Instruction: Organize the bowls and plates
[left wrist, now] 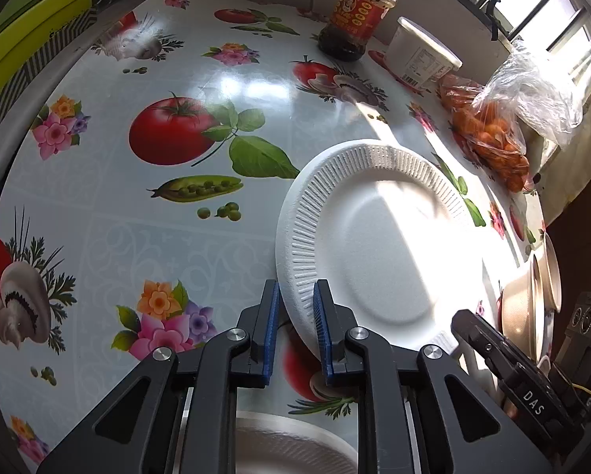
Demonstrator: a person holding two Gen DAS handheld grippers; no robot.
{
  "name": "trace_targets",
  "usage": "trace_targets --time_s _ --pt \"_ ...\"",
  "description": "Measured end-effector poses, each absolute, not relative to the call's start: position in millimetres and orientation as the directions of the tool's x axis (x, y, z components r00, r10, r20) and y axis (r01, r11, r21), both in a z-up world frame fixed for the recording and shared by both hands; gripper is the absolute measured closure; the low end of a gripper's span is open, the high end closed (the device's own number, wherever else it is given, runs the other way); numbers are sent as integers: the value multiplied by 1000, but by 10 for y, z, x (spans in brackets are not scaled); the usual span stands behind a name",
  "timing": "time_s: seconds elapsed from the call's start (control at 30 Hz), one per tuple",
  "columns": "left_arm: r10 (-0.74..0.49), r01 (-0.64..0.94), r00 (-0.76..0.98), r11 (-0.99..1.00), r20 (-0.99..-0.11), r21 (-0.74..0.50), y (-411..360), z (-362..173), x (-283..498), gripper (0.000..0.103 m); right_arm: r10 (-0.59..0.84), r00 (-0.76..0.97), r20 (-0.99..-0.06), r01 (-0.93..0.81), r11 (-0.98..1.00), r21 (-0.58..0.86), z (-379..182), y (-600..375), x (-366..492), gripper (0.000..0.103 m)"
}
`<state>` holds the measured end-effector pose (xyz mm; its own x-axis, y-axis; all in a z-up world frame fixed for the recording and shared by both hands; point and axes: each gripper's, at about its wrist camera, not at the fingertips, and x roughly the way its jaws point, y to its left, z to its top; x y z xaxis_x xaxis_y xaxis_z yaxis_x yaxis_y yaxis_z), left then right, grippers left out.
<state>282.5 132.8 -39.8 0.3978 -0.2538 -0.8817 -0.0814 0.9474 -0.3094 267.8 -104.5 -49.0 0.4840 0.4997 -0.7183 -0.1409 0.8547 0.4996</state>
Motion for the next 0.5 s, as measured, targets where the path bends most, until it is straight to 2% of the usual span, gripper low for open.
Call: trace_targets --time_s 0.5 --pt "-264 -77 404 944 -876 -320 1319 -360 2776 85 505 482 -716 -132 850 510 -497 -1097 2652 83"
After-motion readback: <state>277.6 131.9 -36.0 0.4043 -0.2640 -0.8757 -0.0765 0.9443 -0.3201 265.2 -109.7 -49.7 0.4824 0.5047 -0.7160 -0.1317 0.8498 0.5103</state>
